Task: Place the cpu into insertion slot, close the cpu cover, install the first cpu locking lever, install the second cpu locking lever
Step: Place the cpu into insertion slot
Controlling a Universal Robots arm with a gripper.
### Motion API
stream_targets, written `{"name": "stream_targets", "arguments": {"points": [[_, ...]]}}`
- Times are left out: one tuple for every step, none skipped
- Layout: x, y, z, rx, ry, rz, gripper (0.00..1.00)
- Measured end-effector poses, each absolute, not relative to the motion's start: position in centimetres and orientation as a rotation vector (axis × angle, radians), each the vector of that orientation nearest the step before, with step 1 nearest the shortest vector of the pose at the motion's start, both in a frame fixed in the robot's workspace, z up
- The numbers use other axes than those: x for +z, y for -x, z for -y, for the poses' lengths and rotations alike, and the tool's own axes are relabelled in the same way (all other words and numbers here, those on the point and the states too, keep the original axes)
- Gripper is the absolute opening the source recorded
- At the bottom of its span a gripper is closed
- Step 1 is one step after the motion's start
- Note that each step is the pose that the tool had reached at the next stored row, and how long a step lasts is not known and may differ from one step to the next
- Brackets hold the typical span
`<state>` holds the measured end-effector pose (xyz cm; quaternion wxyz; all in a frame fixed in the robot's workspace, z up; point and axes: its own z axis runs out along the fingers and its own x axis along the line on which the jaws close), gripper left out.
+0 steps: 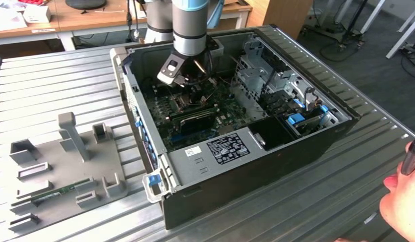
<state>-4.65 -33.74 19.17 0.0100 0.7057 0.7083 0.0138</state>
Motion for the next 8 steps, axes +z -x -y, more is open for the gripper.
{"name": "stream_targets", "arguments": {"points": [[19.17,4.65,33.75,0.043,-2.203,-2.211,0.54],[19.16,4.65,33.76,0.043,-2.203,-2.211,0.54],[19.16,4.65,33.76,0.043,-2.203,-2.211,0.54],[19.16,4.65,33.76,0.043,-2.203,-2.211,0.54],[19.16,4.65,33.77,0.043,-2.203,-2.211,0.54],[19.15,4.65,33.77,0.043,-2.203,-2.211,0.54],[19.15,4.65,33.77,0.043,-2.203,-2.211,0.54],[19.15,4.65,33.77,0.043,-2.203,-2.211,0.54]]}}
